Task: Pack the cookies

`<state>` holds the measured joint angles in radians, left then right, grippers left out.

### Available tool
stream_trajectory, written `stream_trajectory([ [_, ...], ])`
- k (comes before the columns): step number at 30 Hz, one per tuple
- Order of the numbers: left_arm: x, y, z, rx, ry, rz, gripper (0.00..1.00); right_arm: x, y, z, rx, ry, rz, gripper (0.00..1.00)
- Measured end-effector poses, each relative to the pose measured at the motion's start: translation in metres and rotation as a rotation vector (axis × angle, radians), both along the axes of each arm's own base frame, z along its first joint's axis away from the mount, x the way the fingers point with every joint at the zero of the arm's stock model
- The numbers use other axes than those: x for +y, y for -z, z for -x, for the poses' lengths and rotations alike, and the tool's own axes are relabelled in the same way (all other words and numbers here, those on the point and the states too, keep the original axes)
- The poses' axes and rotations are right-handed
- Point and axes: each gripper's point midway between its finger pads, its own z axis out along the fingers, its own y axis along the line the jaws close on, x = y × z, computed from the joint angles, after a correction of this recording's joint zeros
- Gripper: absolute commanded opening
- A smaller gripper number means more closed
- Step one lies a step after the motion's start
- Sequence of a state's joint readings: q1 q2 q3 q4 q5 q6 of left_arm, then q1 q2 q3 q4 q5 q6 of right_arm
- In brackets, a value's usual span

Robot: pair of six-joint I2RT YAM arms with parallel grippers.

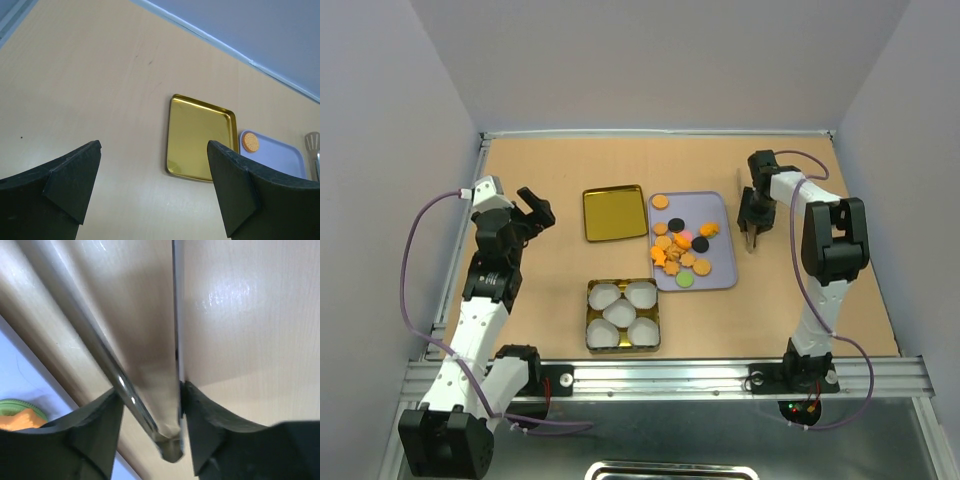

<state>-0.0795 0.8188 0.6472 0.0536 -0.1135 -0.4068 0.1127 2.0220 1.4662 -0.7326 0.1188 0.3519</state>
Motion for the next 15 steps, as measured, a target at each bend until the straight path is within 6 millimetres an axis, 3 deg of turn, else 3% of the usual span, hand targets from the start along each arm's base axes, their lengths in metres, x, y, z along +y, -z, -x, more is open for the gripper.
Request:
stream_trajectory([
  [8, -0.008, 0.002, 0.0, 0.005, 0.034, 0.027, 0.99, -0.003, -0.001, -0.004, -0.03, -0.007, 0.016, 0.18],
  [15, -0.015, 0.002, -0.001, 0.009, 0.056, 0.052, 0.99, -0.009, -0.014, 0.004, -0.04, 0.012, 0.072, 0.08],
])
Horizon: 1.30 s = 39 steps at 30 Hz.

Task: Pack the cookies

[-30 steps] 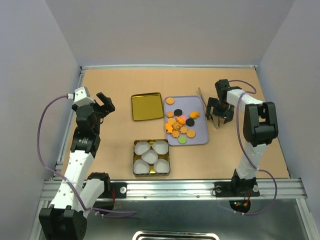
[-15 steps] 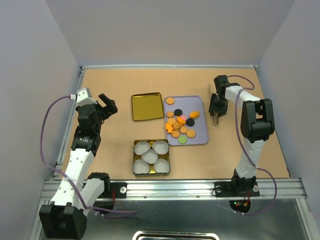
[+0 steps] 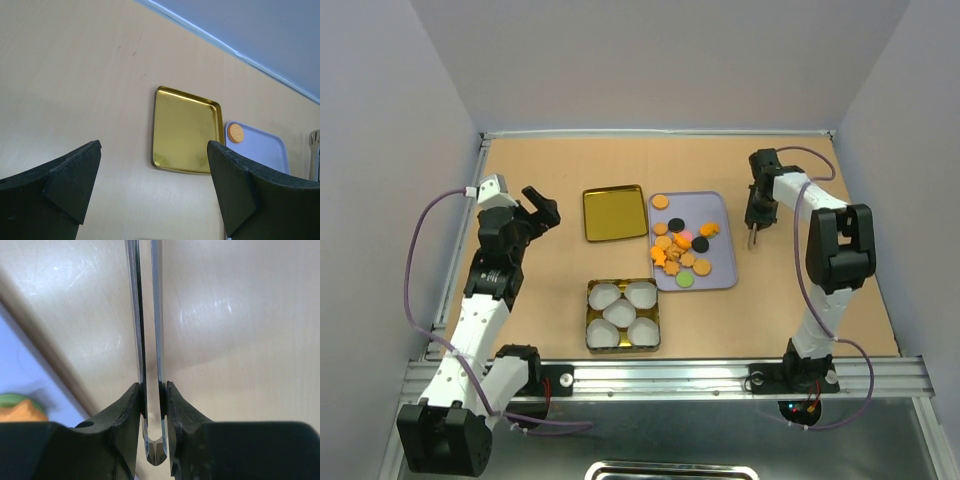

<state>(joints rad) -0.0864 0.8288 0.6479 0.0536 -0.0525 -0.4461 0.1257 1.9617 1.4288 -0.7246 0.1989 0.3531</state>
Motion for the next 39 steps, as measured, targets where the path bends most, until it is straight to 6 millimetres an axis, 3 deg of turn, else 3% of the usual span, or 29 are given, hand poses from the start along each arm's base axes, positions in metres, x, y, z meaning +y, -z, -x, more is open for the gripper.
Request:
stream_trajectory([
  [3, -0.009, -0.003, -0.006, 0.013, 0.024, -0.002, 0.99, 0.002, -0.021, 0.004, -0.027, 0.006, 0.001, 0.07],
  [7, -0.029, -0.02, -0.021, 0.008, 0.103, -0.013, 0.99, 0.029, -0.073, 0.011, -0.114, -0.04, -0.076, 0.07],
  [10, -0.062, -0.052, -0.043, -0.025, 0.236, -0.014, 0.99, 0.067, -0.112, 0.024, -0.182, -0.135, -0.217, 0.07],
  [13, -0.112, -0.075, -0.059, -0.056, 0.403, -0.009, 0.99, 0.115, -0.153, 0.045, -0.239, -0.274, -0.395, 0.07],
  [14, -0.122, -0.077, -0.059, -0.058, 0.44, -0.005, 0.99, 0.125, -0.164, 0.053, -0.252, -0.306, -0.434, 0.07],
  [16, -0.161, -0.081, -0.063, -0.057, 0.564, 0.014, 0.99, 0.153, -0.191, 0.074, -0.276, -0.392, -0.549, 0.07],
  [20, -0.208, -0.064, -0.055, -0.005, 0.729, 0.062, 0.99, 0.184, -0.224, 0.105, -0.293, -0.5, -0.696, 0.06],
  [23, -0.232, -0.048, -0.046, 0.046, 0.807, 0.091, 0.99, 0.189, -0.229, 0.113, -0.288, -0.517, -0.742, 0.06],
  [28, -0.252, -0.052, -0.032, 0.037, 0.883, 0.119, 0.99, 0.192, -0.212, 0.123, -0.229, -0.481, -0.748, 0.25],
  [34, -0.238, -0.058, -0.033, 0.012, 0.824, 0.087, 0.99, 0.191, -0.181, 0.136, -0.127, -0.437, -0.669, 0.32],
  [39, -0.219, -0.06, -0.024, -0.003, 0.771, 0.062, 0.99, 0.198, -0.151, 0.163, 0.015, -0.469, -0.567, 0.35],
])
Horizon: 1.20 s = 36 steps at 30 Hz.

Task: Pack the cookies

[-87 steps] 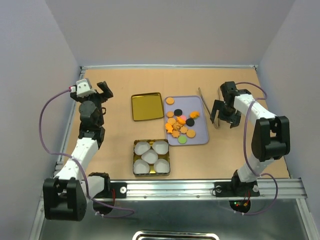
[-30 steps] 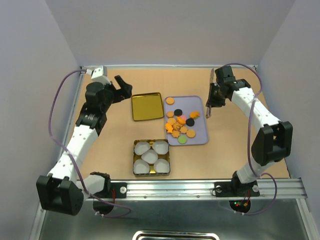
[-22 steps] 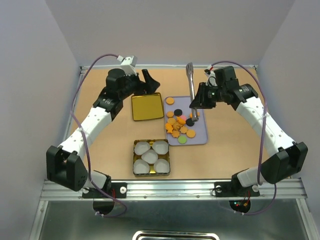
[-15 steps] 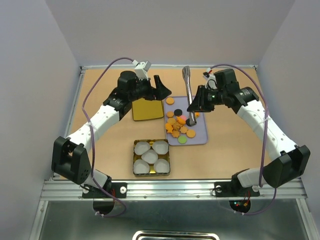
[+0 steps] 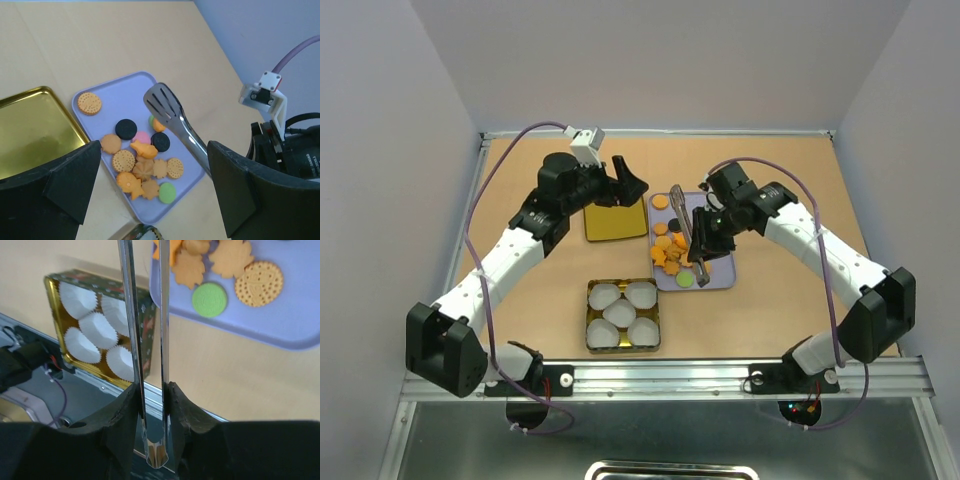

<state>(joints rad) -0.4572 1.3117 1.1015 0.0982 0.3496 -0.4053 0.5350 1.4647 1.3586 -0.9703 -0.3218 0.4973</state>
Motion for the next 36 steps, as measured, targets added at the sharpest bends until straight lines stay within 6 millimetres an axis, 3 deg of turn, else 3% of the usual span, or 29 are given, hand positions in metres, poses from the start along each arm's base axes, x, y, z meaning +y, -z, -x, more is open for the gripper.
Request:
stream_trajectory([
  [6, 0.013, 0.011, 0.006, 0.011, -0.04, -0.026, 0.99, -0.006, 0.013, 0.007, 0.027, 0.004, 0.083, 0.48],
  [18, 0.026, 0.03, 0.019, 0.043, -0.069, -0.055, 0.99, -0.011, 0.035, 0.0, 0.074, 0.049, 0.16, 0.47],
  [23, 0.03, 0.024, 0.02, 0.026, -0.084, -0.05, 0.99, -0.009, 0.021, -0.007, 0.046, 0.064, 0.152, 0.46],
  [31, 0.036, 0.022, 0.021, 0.017, -0.11, -0.052, 0.99, -0.009, -0.026, -0.028, -0.064, 0.11, 0.142, 0.45],
  [36, 0.037, 0.023, 0.02, 0.018, -0.121, -0.056, 0.99, -0.014, -0.023, -0.033, -0.066, 0.127, 0.186, 0.43],
])
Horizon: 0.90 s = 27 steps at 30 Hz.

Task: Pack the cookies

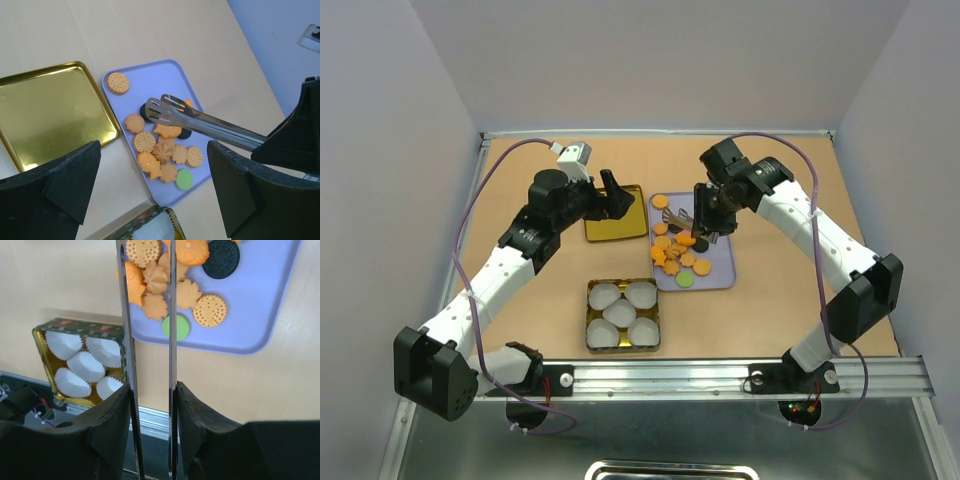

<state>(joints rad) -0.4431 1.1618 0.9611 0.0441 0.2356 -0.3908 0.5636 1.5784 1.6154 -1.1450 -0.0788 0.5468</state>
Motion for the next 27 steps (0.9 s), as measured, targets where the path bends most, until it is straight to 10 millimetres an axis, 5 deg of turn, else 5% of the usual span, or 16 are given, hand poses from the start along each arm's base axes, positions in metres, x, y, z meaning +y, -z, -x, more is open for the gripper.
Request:
stream_trajectory([
  [9, 0.001, 0.001, 0.0, 0.003, -0.001, -0.004, 0.99, 0.004, 0.03, -0.031, 0.031, 0.007, 0.107, 0.43],
  [20, 0.003, 0.003, 0.0, -0.003, -0.003, -0.025, 0.99, 0.008, 0.026, -0.065, -0.029, -0.002, 0.17, 0.46],
  [27, 0.011, 0.002, -0.003, -0.014, -0.034, -0.04, 0.99, 0.009, 0.048, -0.07, 0.014, -0.022, 0.217, 0.47],
])
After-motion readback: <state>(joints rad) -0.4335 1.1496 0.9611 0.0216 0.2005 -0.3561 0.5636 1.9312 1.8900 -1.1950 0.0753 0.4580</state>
